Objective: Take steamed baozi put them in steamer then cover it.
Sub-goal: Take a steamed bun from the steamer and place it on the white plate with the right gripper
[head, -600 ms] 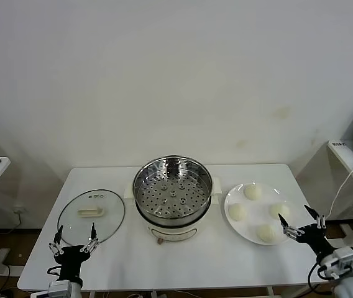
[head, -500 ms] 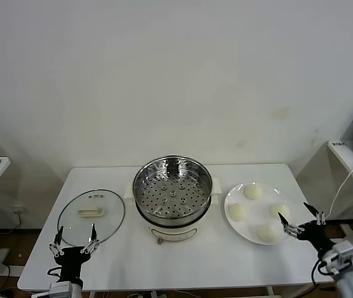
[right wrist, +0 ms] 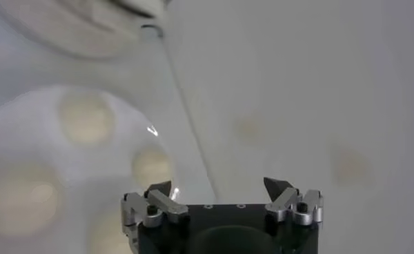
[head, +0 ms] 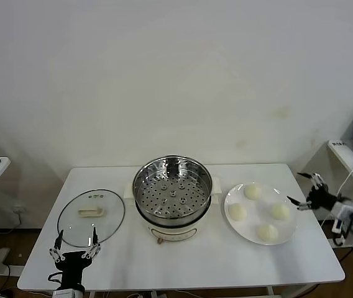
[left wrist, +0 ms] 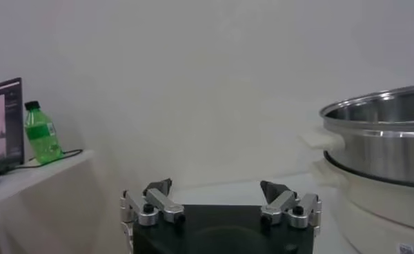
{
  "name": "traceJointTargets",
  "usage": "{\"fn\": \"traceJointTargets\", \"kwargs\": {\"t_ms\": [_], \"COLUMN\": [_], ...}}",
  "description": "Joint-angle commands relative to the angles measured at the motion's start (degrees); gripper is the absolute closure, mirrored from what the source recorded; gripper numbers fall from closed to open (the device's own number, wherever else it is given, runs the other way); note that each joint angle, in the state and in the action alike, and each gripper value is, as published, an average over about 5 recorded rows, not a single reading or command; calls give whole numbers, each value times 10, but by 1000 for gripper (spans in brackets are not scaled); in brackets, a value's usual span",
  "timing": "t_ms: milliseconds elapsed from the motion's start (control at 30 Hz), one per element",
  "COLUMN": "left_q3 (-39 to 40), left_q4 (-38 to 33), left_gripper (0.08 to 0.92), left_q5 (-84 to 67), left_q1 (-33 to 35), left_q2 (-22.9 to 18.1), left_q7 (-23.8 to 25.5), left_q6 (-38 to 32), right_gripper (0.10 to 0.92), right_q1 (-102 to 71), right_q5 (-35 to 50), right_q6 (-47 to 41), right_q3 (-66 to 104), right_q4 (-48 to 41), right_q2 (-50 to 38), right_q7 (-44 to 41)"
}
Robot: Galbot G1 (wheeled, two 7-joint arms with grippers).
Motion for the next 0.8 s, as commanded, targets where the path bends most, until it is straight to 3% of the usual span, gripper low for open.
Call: {"fn": "traceJointTargets", "kwargs": {"t_ms": [33,233,400,567,800], "left_q3": [0,-3,-8,-12,-11], "left_q4": [-10,-16,-12,-9,-6], "left_gripper": [177,177,177,177,177], "left_q5": [8,7,2,-5,-10], "left_q1": [5,2,-1,-7,-15], "left_q2": [-4,3,6,10,10], "left_q7": [-1,-2,-2,-3,-3], "left_q6": [0,6,5,5,5], "right_gripper": [202,203,202,203,203], "right_q1": [304,419,495,525,547], "right_q5": [-113,-8,118,87,64], "right_q6": [91,39,-13,-20,-32], "right_q3": [-304,-476,-590,-617,-615], "right_q4": [-112,-157,-259,-361,-435], "right_q2": [-38,-1,61,118,152], "right_q7": [-93,-169,-227,-233,-226]}}
